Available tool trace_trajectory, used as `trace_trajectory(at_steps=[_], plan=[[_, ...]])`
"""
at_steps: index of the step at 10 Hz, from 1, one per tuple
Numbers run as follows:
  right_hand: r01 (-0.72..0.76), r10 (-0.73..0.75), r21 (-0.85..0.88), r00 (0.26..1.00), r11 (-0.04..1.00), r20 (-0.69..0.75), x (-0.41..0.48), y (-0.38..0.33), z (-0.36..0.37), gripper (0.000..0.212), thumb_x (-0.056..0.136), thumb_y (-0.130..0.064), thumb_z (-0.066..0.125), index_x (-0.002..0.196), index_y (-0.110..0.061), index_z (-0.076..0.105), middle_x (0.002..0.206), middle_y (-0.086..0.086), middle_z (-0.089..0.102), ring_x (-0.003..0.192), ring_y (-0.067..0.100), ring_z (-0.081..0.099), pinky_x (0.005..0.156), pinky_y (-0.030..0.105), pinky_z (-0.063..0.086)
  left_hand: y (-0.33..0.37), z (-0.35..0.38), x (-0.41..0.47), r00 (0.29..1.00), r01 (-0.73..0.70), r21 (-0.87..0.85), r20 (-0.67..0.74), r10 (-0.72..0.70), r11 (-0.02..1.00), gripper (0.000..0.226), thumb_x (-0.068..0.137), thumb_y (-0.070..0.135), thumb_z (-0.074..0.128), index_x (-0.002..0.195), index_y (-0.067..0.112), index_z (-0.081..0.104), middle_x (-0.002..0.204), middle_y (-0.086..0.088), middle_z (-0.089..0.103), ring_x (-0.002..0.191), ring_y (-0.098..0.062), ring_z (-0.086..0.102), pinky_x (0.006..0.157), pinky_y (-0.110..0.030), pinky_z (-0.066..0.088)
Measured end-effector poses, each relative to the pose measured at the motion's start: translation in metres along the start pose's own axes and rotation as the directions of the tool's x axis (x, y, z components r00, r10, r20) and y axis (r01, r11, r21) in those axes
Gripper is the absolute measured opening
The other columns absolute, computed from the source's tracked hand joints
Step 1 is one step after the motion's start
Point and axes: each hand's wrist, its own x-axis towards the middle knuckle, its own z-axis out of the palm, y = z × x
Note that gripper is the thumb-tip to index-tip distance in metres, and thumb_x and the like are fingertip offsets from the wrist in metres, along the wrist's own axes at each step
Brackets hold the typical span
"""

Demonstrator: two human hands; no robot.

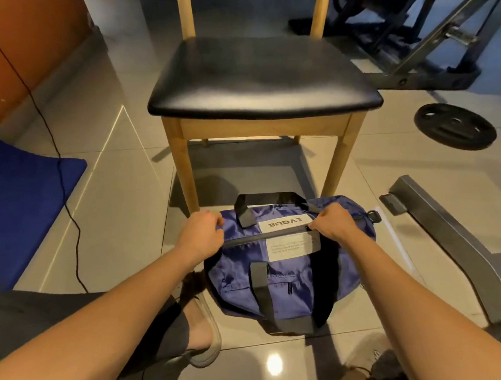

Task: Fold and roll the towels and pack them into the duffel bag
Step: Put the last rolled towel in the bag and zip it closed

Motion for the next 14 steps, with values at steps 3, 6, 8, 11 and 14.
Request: trace_trajectory(at_steps=[3,6,8,11,14], plan=[[0.053,-0.069,0.104,0.984,0.993,0.162,-0.007,-0.019,-0.009,0.019,0.084,-0.01,0.07,0.068,-0.003,0.063,0.056,0.011,0.05,0.044,0.016,0.04,0.043,0.024,0.032,0.095,0.051,0.011,0.886,-0.455,0.424,0.125,0.447,0.783,0.035,0.1,0.043,0.051,0.12,0.019,0.067,0.114,-0.006,0.064,0.108,-0.027,0.059,0.088,-0.04,0.042],[-0.074,0.065,-0.195,0.997,0.978,-0.053,0.009,0.014,-0.085,0.02,0.079,-0.021,0.072,0.082,-0.007,0.058,0.08,0.011,0.063,0.077,0.03,0.064,0.058,0.032,0.047,0.094,0.034,0.035,0.867,-0.489,0.275,0.254,0.428,0.828,0.026,0.091,0.03,0.061,0.075,0.009,0.063,0.076,-0.008,0.061,0.075,-0.029,0.057,0.063,-0.038,0.043],[-0.167,0.142,-0.237,0.983,0.957,-0.12,0.008,0.05,-0.098,0.031,0.083,-0.025,0.073,0.069,-0.009,0.05,0.072,0.008,0.056,0.067,0.028,0.055,0.055,0.03,0.041,0.102,0.031,0.04,0.868,-0.465,0.252,0.316,0.382,0.849,0.035,0.083,0.028,0.066,0.059,0.011,0.047,0.057,-0.01,0.048,0.054,-0.028,0.043,0.054,-0.039,0.042],[-0.119,0.117,-0.221,0.993,0.968,-0.02,-0.002,0.023,-0.086,0.018,0.091,-0.021,0.063,0.085,-0.005,0.057,0.077,0.013,0.064,0.066,0.026,0.064,0.059,0.033,0.055,0.102,0.007,0.027,0.888,-0.389,0.168,0.329,0.32,0.906,0.016,0.085,0.012,0.05,0.075,0.008,0.063,0.075,-0.011,0.066,0.067,-0.029,0.055,0.068,-0.044,0.052],[0.06,-0.082,0.143,0.985,0.988,0.152,-0.005,-0.083,-0.127,0.018,0.094,-0.013,0.064,0.091,0.004,0.068,0.076,0.019,0.068,0.061,0.025,0.063,0.06,0.03,0.052,0.108,-0.108,0.048,0.943,-0.266,-0.145,0.169,0.288,0.953,0.014,0.09,0.023,0.064,0.083,0.016,0.074,0.082,0.0,0.073,0.082,-0.019,0.069,0.079,-0.041,0.058]])
